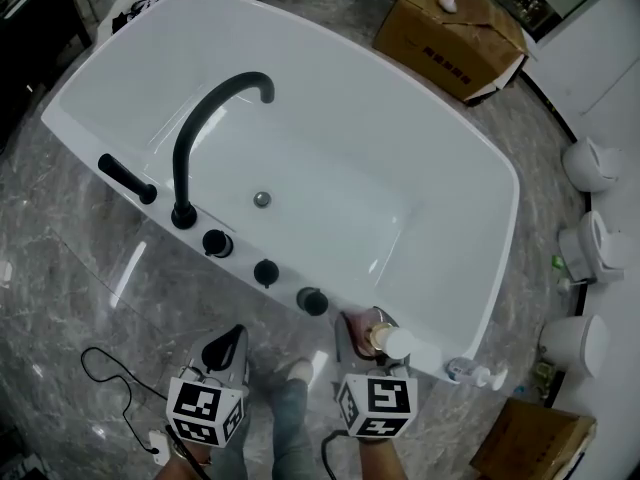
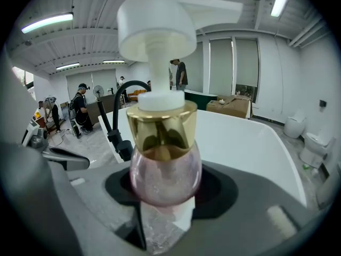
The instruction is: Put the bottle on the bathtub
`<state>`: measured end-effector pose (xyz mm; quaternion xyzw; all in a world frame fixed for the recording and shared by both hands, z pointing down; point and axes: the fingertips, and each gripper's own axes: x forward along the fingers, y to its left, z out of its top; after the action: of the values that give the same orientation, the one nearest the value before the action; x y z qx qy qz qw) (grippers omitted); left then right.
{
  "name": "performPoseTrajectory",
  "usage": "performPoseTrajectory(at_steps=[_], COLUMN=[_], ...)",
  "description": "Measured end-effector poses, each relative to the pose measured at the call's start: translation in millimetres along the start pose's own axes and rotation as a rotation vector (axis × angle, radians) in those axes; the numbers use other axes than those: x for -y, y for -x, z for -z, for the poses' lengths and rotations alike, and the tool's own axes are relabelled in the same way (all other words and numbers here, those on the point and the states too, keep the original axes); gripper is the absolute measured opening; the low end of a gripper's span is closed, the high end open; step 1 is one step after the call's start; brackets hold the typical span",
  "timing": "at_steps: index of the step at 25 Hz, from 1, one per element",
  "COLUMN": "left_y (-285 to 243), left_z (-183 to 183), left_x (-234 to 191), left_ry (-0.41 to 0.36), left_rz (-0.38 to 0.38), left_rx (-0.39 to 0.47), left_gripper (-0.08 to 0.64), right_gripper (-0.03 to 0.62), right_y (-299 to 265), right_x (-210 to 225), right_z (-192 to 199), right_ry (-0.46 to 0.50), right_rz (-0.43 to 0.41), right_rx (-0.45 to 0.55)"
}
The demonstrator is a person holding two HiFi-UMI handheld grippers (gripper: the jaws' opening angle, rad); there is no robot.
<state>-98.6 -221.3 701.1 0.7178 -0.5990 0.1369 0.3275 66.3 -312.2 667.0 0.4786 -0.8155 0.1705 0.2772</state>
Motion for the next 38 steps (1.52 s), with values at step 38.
performPoseTrajectory(at_steps=[38], left_y=[44.5], left_z=[-30.4], left_x=[9.2], left_ry=[-0.056], left_rz=[0.03], left_rx=[0.03], left_gripper=[-0.005], right_gripper=[0.261], right_y=[43.8], right_x=[-1.1], right_z=[7.0], right_ry=[-0.124], right_rz=[0.026], right_rx=[0.076])
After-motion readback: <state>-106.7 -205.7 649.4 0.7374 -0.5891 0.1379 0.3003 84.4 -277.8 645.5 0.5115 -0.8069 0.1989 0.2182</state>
